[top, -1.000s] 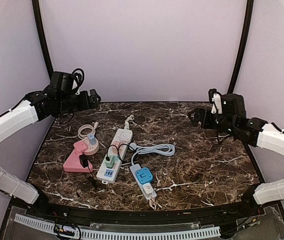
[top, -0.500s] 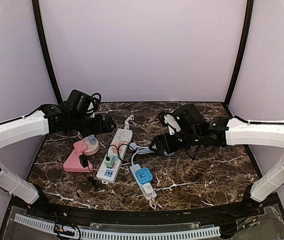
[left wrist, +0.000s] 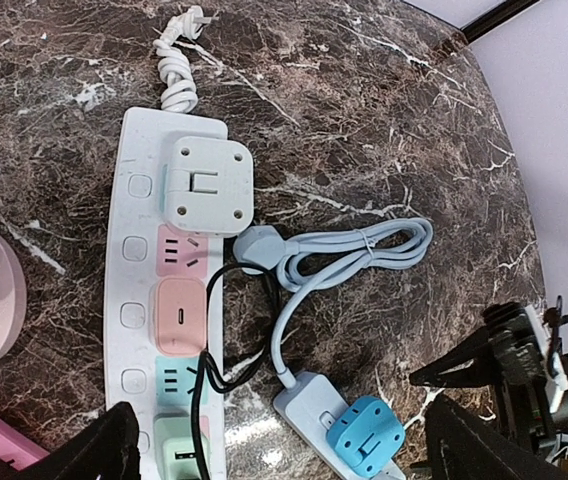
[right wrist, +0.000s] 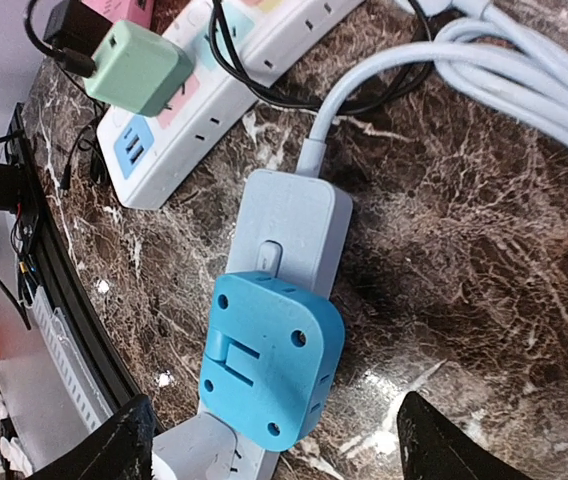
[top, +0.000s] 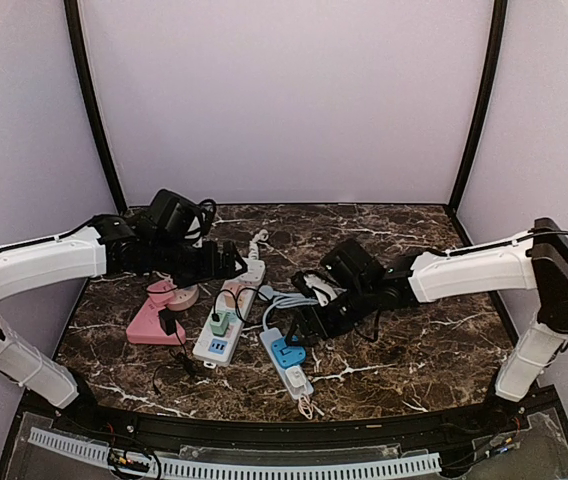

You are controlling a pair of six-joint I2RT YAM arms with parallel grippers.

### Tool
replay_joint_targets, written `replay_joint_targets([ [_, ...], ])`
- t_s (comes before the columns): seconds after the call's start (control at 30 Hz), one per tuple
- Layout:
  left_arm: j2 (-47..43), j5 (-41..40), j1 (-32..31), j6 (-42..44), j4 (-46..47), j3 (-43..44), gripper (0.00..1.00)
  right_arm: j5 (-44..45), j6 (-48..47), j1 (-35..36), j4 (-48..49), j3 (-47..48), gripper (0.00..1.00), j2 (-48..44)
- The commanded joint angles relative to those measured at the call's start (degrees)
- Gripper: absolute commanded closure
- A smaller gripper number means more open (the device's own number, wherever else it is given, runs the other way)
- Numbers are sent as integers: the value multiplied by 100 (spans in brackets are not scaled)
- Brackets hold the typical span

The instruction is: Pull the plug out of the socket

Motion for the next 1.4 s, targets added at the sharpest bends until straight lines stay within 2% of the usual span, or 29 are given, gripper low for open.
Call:
replay_joint_targets([
  [0.0,91,8,-86,-81,55,-7,1,-575,106,-75,426,-60,21,419],
  [0.3,161,-37,-153,-160,73,83,1,-1095,418,-75,902,-105,30,926],
  [0.63,175,-16,-196,-218,53,76,1,-1147,666,-23,940,-138,50,797],
  [0.73,167,4,-197,-209,39,85,1,-1063,686,-22,783,-78,60,748],
  [0.93,178,77,-201,-166,49,110,1,-940,778,15,717,-27,90,708],
  [1.03,196,151,-218,-122,85,147,1,-851,845,21,673,-12,99,688],
  [1.37,573,774,-367,-87,600,340,5,-495,1188,-469,810,-604,100,62],
])
